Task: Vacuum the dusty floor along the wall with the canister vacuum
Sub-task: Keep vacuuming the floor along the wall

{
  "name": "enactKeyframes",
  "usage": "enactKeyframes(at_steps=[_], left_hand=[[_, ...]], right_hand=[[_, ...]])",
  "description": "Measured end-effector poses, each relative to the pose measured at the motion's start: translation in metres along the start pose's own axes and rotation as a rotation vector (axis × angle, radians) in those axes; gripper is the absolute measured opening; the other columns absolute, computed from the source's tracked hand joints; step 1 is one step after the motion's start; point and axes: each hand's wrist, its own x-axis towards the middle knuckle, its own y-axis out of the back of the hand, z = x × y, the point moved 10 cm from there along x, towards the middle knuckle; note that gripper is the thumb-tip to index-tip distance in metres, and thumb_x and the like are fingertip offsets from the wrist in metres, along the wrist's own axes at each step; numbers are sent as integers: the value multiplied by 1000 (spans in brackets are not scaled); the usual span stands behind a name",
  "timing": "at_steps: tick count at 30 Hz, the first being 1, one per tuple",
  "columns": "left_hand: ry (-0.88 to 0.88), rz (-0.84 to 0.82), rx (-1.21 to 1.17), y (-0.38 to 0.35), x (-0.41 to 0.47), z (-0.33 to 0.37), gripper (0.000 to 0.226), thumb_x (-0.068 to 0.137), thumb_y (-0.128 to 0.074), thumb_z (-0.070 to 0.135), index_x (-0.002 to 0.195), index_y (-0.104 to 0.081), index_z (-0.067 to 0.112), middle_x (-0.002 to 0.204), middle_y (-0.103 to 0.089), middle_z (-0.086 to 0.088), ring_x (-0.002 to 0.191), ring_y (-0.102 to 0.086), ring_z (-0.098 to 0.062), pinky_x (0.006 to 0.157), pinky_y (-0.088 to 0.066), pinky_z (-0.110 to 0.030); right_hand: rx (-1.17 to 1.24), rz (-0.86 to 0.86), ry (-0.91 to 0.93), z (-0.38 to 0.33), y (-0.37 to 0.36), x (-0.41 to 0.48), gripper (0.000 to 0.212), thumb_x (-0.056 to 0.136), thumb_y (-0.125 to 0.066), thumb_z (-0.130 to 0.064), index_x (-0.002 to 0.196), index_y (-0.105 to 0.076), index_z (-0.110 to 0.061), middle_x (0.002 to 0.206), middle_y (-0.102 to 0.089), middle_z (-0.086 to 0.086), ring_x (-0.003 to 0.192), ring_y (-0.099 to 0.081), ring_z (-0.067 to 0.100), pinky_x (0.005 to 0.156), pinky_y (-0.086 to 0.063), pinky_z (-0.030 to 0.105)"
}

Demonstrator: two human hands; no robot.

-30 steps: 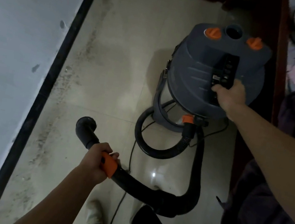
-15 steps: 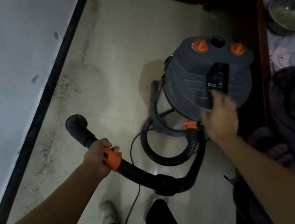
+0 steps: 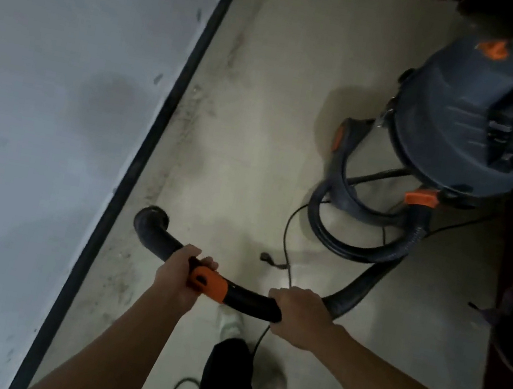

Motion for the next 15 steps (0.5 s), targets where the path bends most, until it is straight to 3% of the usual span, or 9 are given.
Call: enactKeyframes(at_steps=[3, 8, 11, 13, 15], left_hand=[[-37, 81, 26, 71, 11, -8, 24, 90, -59, 4, 112, -48, 2, 84, -58, -18, 75, -60, -29, 73, -51, -42], [-71, 67, 168, 145, 26, -60, 25, 89, -67, 22, 99, -60, 0, 95, -68, -21, 81, -69, -32, 63, -56, -36], [-150, 193, 305, 218, 38, -80, 22, 92, -64, 27, 94, -60, 6, 85, -71, -18, 58, -68, -24, 47, -49, -27], [-206, 309, 459, 275, 45, -86, 19, 93, -62, 25, 89, -60, 7, 71, -71, -15, 38, -52, -16, 40, -38, -21], [-241, 398, 559, 330, 58, -92, 17, 93, -61, 21, 88, -61, 5, 64, -68, -13, 35, -40, -15, 39, -34, -20]], right_hand=[[-57, 46, 106, -29, -38, -2, 25, 82, -59, -28, 104, -53, -17, 94, -64, 6, 84, -60, 29, 65, -30, 31], [-6, 116, 122, -75, -121, 4, 29, 82, -60, -33, 106, -49, -20, 88, -65, 0, 76, -64, 25, 60, -36, 29], [-155, 64, 6, -60, -174, 5, 32, 83, -57, -40, 110, -49, -24, 91, -67, -1, 82, -66, 25, 63, -36, 30], [-271, 11, -54, -46, -202, 4, 30, 80, -57, -44, 106, -53, -27, 91, -67, -2, 84, -67, 24, 64, -36, 29], [-310, -50, -65, -42, -234, 1, 29, 78, -58, -45, 102, -56, -29, 90, -67, -3, 85, -66, 22, 65, -39, 29]])
